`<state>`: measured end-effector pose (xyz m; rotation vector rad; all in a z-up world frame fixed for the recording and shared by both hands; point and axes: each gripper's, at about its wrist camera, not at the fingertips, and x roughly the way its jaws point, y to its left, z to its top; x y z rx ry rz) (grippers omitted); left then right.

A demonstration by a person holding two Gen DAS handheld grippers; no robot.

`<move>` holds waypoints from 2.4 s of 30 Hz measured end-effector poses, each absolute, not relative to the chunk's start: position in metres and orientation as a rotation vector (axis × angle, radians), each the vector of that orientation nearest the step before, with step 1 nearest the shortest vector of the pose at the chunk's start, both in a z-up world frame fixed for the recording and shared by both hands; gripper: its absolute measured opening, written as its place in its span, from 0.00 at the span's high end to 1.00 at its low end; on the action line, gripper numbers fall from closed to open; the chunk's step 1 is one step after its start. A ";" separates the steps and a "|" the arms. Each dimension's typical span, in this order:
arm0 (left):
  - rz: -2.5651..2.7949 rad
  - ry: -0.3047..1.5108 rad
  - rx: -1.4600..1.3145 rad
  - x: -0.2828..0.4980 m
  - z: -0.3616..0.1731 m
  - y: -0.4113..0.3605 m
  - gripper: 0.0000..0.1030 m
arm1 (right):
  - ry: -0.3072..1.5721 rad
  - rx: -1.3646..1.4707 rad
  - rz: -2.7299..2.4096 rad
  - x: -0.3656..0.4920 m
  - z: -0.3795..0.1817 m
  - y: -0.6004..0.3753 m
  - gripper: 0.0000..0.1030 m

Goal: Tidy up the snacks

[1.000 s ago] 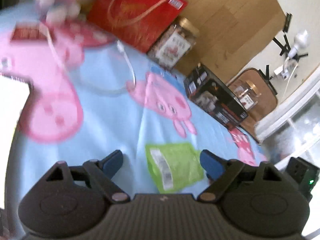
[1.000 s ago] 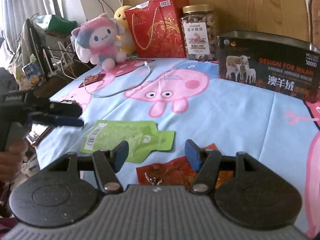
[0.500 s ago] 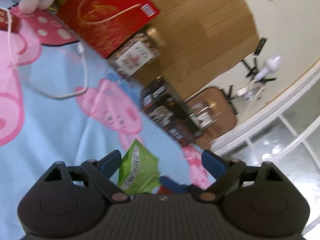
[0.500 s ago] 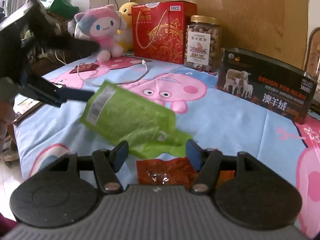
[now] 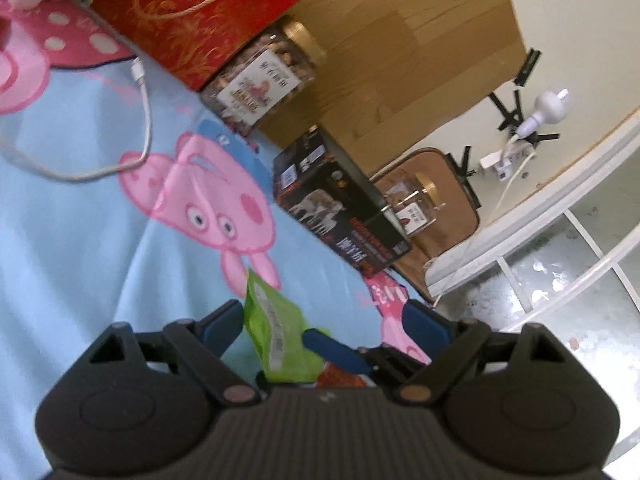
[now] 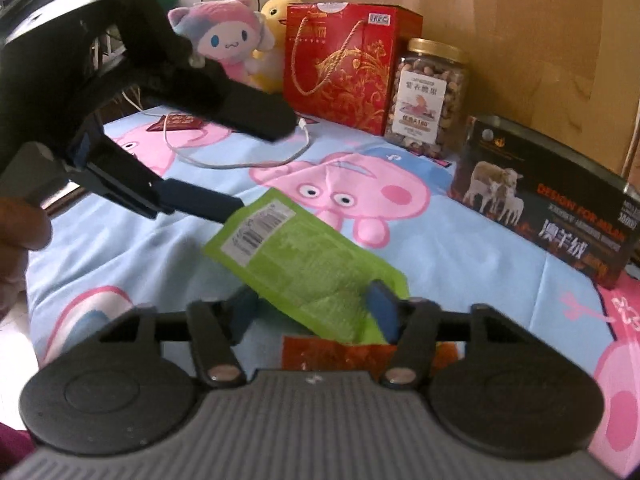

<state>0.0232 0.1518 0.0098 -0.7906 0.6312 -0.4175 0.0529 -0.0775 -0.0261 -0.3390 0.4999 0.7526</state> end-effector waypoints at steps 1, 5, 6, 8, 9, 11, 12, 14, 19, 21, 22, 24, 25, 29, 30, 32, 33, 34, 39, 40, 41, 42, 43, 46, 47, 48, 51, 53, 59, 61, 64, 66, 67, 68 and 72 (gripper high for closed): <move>-0.424 0.629 -0.789 0.024 0.011 0.152 0.14 | 0.480 -0.350 0.739 0.052 -0.027 -0.078 0.64; -0.389 0.671 -0.766 0.032 0.008 0.151 0.14 | 0.444 -0.297 0.714 0.055 -0.026 -0.088 0.79; -0.376 0.684 -0.766 0.034 0.006 0.151 0.14 | 0.436 -0.288 0.710 0.054 -0.025 -0.090 0.80; -0.368 0.715 -0.790 0.040 0.000 0.152 0.14 | 0.437 -0.288 0.711 0.054 -0.026 -0.092 0.80; -0.367 0.725 -0.794 0.043 -0.001 0.152 0.14 | 0.441 -0.291 0.713 0.053 -0.027 -0.092 0.80; -0.355 0.739 -0.764 0.048 0.000 0.147 0.23 | 0.440 -0.288 0.714 0.053 -0.026 -0.092 0.80; -0.347 0.755 -0.738 0.052 0.001 0.143 0.32 | 0.442 -0.284 0.716 0.053 -0.026 -0.093 0.80; -0.339 0.810 -0.701 0.062 -0.002 0.135 0.71 | 0.445 -0.269 0.719 0.054 -0.025 -0.094 0.79; -0.381 0.817 -0.737 0.069 0.000 0.131 0.85 | 0.463 -0.228 0.699 0.058 -0.024 -0.099 0.63; -0.403 0.803 -0.764 0.068 0.004 0.133 0.86 | 0.473 -0.203 0.682 0.061 -0.024 -0.102 0.52; -0.412 0.797 -0.776 0.067 0.006 0.135 0.87 | 0.478 -0.189 0.677 0.063 -0.023 -0.104 0.51; -0.423 0.787 -0.789 0.066 0.008 0.138 0.87 | 0.501 -0.155 0.667 0.069 -0.023 -0.109 0.52; -0.424 0.787 -0.792 0.066 0.009 0.138 0.87 | 0.509 -0.131 0.665 0.072 -0.023 -0.112 0.63; -0.445 0.774 -0.787 0.070 0.016 0.136 0.85 | 0.441 -0.149 0.617 0.068 -0.020 -0.118 0.84; -0.457 0.763 -0.782 0.073 0.021 0.135 0.85 | 0.414 -0.158 0.606 0.067 -0.018 -0.119 0.85; -0.486 0.742 -0.770 0.080 0.031 0.130 0.85 | 0.345 -0.185 0.569 0.063 -0.012 -0.121 0.87; -0.503 0.730 -0.758 0.085 0.038 0.127 0.85 | 0.312 -0.194 0.550 0.062 -0.008 -0.123 0.87; -0.518 0.719 -0.744 0.090 0.044 0.123 0.85 | 0.282 -0.197 0.532 0.062 -0.004 -0.126 0.88; -0.589 0.658 -0.625 0.131 0.081 0.090 0.85 | 0.162 -0.229 0.422 0.079 0.019 -0.141 0.89; -0.600 0.651 -0.603 0.140 0.086 0.084 0.85 | 0.148 -0.235 0.399 0.085 0.022 -0.143 0.89; -0.611 0.645 -0.581 0.152 0.091 0.077 0.85 | 0.135 -0.240 0.375 0.091 0.025 -0.147 0.89; -0.618 0.643 -0.561 0.164 0.094 0.069 0.84 | 0.127 -0.243 0.352 0.099 0.027 -0.150 0.89; -0.620 0.645 -0.544 0.177 0.096 0.063 0.84 | 0.125 -0.245 0.332 0.108 0.029 -0.153 0.90; -0.587 0.674 -0.501 0.218 0.091 0.044 0.79 | 0.151 -0.242 0.270 0.139 0.029 -0.160 0.90; -0.568 0.680 -0.483 0.228 0.089 0.038 0.78 | 0.166 -0.240 0.256 0.146 0.029 -0.163 0.89; -0.537 0.685 -0.456 0.238 0.085 0.033 0.76 | 0.188 -0.247 0.245 0.156 0.029 -0.164 0.89; -0.390 0.693 -0.346 0.260 0.076 0.015 0.78 | 0.196 -0.241 0.213 0.167 0.024 -0.167 0.87; -0.323 0.692 -0.284 0.264 0.069 0.007 0.74 | 0.181 -0.237 0.219 0.161 0.025 -0.169 0.80; -0.293 0.682 -0.253 0.246 0.065 0.008 0.68 | 0.175 -0.183 0.272 0.133 0.026 -0.174 0.59; -0.271 0.680 -0.230 0.239 0.069 0.010 0.55 | 0.208 -0.133 0.310 0.126 0.025 -0.178 0.59; -0.197 0.655 -0.170 0.227 0.081 0.013 0.35 | 0.282 -0.037 0.364 0.107 0.019 -0.187 0.59; -0.120 0.671 -0.115 0.225 0.088 0.015 0.23 | 0.333 0.011 0.392 0.096 0.013 -0.190 0.59; -0.098 0.682 -0.102 0.226 0.089 0.016 0.23 | 0.352 0.024 0.399 0.092 0.011 -0.190 0.59; -0.096 0.697 -0.092 0.228 0.091 0.017 0.23 | 0.367 0.030 0.403 0.088 0.009 -0.190 0.59; -0.059 0.702 -0.106 0.224 0.098 0.026 0.23 | 0.400 0.032 0.413 0.075 0.005 -0.185 0.59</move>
